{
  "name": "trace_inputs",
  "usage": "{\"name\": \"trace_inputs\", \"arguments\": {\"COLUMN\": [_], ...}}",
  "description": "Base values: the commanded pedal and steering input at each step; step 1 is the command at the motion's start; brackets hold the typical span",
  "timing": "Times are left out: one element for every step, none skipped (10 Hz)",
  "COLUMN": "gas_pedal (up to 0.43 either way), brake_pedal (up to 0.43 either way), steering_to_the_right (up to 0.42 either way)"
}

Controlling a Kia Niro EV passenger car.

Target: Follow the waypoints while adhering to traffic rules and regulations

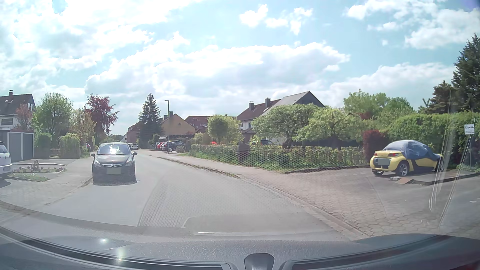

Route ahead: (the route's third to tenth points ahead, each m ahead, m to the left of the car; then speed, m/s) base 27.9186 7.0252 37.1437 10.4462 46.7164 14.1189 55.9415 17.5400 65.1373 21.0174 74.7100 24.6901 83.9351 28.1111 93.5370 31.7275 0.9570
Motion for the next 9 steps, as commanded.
{"name": "trace_inputs", "arguments": {"gas_pedal": [0.0,0.0,0.0,0.0,0.0,0.0,0.0,0.0,0.0], "brake_pedal": [0.0,0.0,0.0,0.0,0.0,0.006,0.012,0.024,0.049], "steering_to_the_right": [-0.038,-0.038,-0.038,-0.038,-0.038,-0.038,-0.038,-0.04,-0.043]}}
